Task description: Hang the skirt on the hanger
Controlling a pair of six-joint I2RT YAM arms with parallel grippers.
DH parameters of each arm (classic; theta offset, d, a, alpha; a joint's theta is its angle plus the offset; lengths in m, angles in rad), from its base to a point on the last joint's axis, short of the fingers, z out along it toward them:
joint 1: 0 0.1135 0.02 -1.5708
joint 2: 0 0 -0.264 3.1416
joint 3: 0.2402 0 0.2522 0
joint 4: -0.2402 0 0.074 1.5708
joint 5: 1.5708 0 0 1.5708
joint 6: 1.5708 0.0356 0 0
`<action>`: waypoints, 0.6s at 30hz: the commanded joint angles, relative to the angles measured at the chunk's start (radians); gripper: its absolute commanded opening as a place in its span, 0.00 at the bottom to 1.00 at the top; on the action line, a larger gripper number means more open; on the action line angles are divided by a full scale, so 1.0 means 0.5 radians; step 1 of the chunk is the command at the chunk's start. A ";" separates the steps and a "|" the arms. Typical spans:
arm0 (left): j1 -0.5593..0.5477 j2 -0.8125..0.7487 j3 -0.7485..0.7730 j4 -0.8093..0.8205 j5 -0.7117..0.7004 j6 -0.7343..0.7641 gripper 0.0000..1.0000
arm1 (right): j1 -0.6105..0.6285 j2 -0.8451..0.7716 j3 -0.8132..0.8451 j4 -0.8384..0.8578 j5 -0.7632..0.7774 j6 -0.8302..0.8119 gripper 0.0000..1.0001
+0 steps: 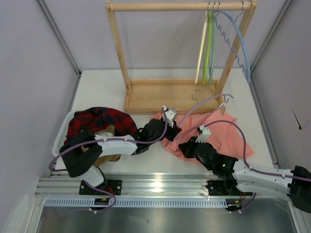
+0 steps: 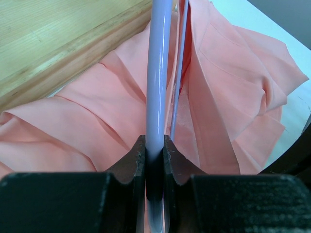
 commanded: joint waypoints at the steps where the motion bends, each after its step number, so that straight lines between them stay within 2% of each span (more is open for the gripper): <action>1: 0.009 -0.122 0.095 0.052 -0.004 -0.050 0.00 | 0.041 0.001 -0.013 0.122 0.035 -0.295 0.00; 10: 0.012 -0.202 0.101 -0.019 0.073 -0.084 0.00 | 0.056 -0.032 0.024 0.279 -0.070 -0.660 0.00; 18: 0.009 -0.166 0.156 -0.056 0.091 -0.133 0.00 | 0.059 0.008 0.055 0.356 -0.282 -0.854 0.00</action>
